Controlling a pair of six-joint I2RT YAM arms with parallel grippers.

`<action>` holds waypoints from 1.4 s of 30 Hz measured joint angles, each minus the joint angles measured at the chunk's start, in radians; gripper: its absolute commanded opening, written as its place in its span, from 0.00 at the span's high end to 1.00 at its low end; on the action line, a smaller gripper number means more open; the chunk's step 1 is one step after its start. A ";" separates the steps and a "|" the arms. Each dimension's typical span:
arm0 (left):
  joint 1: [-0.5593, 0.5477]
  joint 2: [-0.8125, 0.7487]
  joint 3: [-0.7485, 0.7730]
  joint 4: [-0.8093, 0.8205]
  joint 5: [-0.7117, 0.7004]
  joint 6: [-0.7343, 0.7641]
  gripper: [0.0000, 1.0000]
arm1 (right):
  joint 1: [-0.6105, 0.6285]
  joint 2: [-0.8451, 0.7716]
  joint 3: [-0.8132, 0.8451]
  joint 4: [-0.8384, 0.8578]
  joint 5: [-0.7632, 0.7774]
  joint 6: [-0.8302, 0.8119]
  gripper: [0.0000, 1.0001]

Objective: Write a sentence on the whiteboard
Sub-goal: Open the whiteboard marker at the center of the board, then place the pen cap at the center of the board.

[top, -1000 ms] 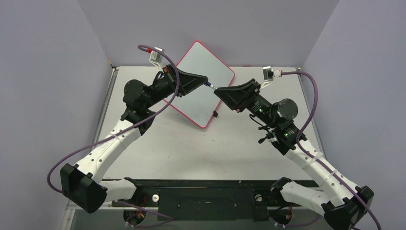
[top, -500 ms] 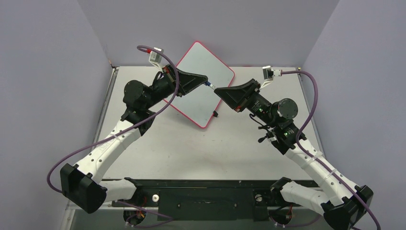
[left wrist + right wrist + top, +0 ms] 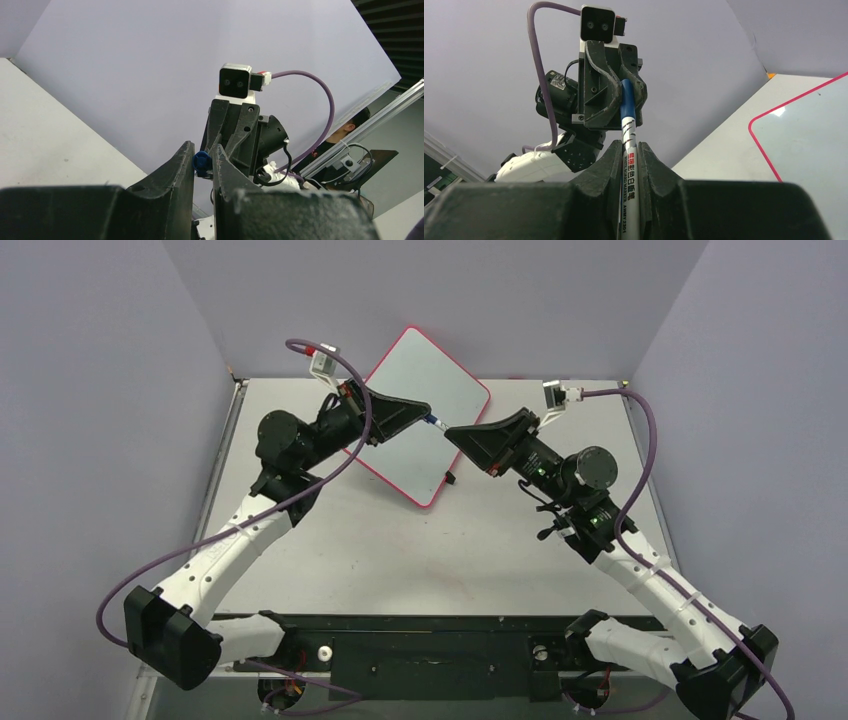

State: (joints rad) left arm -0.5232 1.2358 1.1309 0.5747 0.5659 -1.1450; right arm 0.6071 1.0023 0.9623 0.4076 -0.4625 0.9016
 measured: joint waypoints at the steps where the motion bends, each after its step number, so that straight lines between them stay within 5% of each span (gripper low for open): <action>1: 0.005 -0.005 -0.006 -0.002 0.005 -0.003 1.00 | 0.000 0.000 -0.002 -0.001 0.000 0.000 1.00; 14: 0.069 -0.045 -0.100 -0.003 0.063 -0.087 1.00 | 0.010 0.027 -0.015 -0.026 -0.025 0.000 1.00; 31: 0.225 -0.092 -0.117 -0.019 -0.035 -0.071 1.00 | -0.006 0.003 -0.016 -0.020 0.001 -0.005 1.00; 42: 0.331 -0.256 -0.187 -0.399 -0.128 0.143 1.00 | -0.006 -0.027 -0.021 -0.120 0.061 -0.074 1.00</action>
State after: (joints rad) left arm -0.1925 0.9794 0.9440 0.1757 0.4381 -1.0023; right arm 0.6010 0.9752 0.9409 0.2874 -0.4011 0.8276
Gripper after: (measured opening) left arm 0.112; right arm 0.098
